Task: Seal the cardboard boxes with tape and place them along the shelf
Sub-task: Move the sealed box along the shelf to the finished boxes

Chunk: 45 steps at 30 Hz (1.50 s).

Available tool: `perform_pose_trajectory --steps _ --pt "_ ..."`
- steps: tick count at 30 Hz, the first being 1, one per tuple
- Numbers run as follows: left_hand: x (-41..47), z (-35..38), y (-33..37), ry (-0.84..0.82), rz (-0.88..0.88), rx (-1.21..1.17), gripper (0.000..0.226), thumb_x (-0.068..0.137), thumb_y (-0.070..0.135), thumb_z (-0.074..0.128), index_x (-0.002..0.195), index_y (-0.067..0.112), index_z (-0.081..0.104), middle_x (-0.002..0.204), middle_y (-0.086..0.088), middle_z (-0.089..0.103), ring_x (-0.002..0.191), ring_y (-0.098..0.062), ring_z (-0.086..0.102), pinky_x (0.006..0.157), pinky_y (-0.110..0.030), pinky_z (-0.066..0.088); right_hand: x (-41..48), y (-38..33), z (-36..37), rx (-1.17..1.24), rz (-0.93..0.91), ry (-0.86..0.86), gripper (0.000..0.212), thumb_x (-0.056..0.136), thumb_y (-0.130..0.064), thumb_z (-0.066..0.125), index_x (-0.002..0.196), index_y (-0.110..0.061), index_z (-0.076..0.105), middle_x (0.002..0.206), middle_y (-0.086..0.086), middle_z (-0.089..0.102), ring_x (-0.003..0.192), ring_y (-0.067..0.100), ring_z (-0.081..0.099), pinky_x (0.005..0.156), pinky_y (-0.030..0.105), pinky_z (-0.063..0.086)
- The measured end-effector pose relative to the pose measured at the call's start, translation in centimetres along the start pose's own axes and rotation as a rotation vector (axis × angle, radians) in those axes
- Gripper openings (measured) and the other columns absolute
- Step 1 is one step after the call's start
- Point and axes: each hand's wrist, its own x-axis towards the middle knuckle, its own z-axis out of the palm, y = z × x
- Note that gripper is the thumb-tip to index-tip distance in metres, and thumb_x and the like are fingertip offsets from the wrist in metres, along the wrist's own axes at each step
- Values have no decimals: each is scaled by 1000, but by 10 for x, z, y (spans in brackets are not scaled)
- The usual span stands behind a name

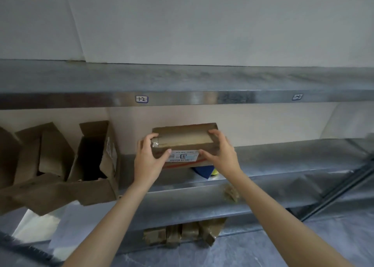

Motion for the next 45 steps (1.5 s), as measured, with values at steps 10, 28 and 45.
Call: perform_pose_trajectory --steps 10,28,45 --pt "7 93 71 -153 142 -53 57 79 34 80 125 40 47 121 12 45 105 -2 49 77 -12 40 -7 61 -114 30 70 194 68 70 -31 86 129 -27 53 125 4 55 114 17 53 97 30 46" --pt "-15 328 209 -391 240 -14 66 82 36 77 140 29 44 139 12 49 109 -7 54 94 -35 46 -27 264 -335 -53 192 374 62 69 -26 88 122 -21 58 113 1 54 107 16 56 96 29 47" --pt "55 530 260 -540 328 397 71 92 61 49 154 38 22 162 13 20 147 -15 20 115 -42 24 62 441 -456 -97 333 349 60 66 -27 88 118 -17 58 122 5 57 109 9 51 102 33 44"
